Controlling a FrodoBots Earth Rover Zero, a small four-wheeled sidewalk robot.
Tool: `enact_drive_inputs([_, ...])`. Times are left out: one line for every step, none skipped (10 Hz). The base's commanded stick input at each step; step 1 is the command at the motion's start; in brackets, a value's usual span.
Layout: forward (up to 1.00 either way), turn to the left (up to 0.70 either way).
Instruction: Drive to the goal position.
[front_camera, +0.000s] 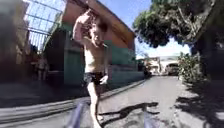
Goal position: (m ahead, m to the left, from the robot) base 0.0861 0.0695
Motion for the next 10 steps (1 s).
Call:
enact_drive_inputs([0.00,-0.97])
enact_drive_inputs([0.00,-0.98])
enact_drive_inputs([0.00,-0.98])
enact_drive_inputs([0.00,-0.99])
enact_drive_inputs([0.00,-1.00])
enact_drive_inputs([0.00,-1.00])
enact_drive_inputs([0.00,-1.00])
enact_drive_inputs([0.00,-1.00])
enact_drive_inputs([0.00,-1.00])
enact_drive_inputs([0.00,-0.99])
